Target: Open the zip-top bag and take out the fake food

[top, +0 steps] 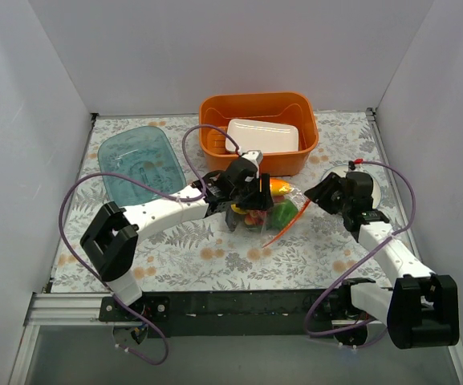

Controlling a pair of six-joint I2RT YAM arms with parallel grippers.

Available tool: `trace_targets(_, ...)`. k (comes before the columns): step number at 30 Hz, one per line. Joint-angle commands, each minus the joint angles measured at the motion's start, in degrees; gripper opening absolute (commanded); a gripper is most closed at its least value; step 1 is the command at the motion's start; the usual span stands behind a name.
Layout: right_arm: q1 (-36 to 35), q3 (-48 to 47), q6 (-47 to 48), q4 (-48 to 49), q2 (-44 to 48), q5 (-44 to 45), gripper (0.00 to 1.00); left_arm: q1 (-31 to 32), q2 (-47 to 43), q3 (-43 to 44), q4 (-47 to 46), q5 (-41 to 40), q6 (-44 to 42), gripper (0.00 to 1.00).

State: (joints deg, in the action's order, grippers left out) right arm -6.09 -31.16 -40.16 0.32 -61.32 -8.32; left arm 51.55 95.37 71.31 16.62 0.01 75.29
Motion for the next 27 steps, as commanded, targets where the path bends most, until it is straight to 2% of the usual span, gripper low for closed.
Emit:
trace_targets(1, -0.15, -1.62, 1.22, 2.94, -4.49, -1.79, 0.45, -0.13, 1.22, 0.94, 1.40, -4.66, -4.27, 0.54)
trace_targets(3, -0.59, -3.11, 2.01, 1.97, -6.00, -2.14, 0.41, -0.22, 1.22, -0.55, 1.22, -5.63, -3.92, 0.54)
trace_targets(5, -0.85, -3.47, 2.46, 2.75, -7.23, -2.84, 0.30, -0.13, 0.35, -1.96, 1.31, -6.08, -3.13, 0.52)
trace_targets(6, -1.29, -4.25, 2.54, 2.93, -7.50, -3.11, 0.19, -0.05, -0.18, -3.79, 1.13, -5.81, -2.26, 0.50)
trace_targets(9, -3.75, -6.54, 3.86, 2.15, -9.34, -3.55, 0.01, -0.05, -2.55, -7.92, 0.52, -4.85, 0.64, 0.45)
trace_targets(11, -5.94, -9.09, 5.35, 1.88, -10.57, -3.37, 0.01, -0.05, -4.40, -10.47, -0.09, -4.15, 2.31, 0.44)
trace_targets(15, -14.80, -14.18, 8.43, 1.62, -13.47, -4.86, 0.01, 0.30, -11.32, -16.72, -1.77, -2.65, 6.88, 0.40)
trace_targets(18, -21.13, -18.49, 13.07, -0.23, -15.67, -4.87, 0.01, 0.39, -15.82, -18.92, -0.46, -4.83, 8.39, 0.40)
trace_targets(19, -22.29, -19.11, 14.48, -2.58, -15.41, -4.61, 0.01, 0.39, -18.96, -17.53, 0.85, -6.06, 7.95, 0.40)
trace_targets(23, -23.88, -18.76, 18.97, -1.64, -11.99, -7.40, 0.01, 0.13, -23.91, -9.73, 8.76, -15.20, 4.01, 0.46)
trace_targets(27, -24.32, -21.91, 23.02, -2.51, -10.05, -13.12, 0.01, -1.88, -25.85, -5.40, 6.94, -17.68, -2.94, 0.52)
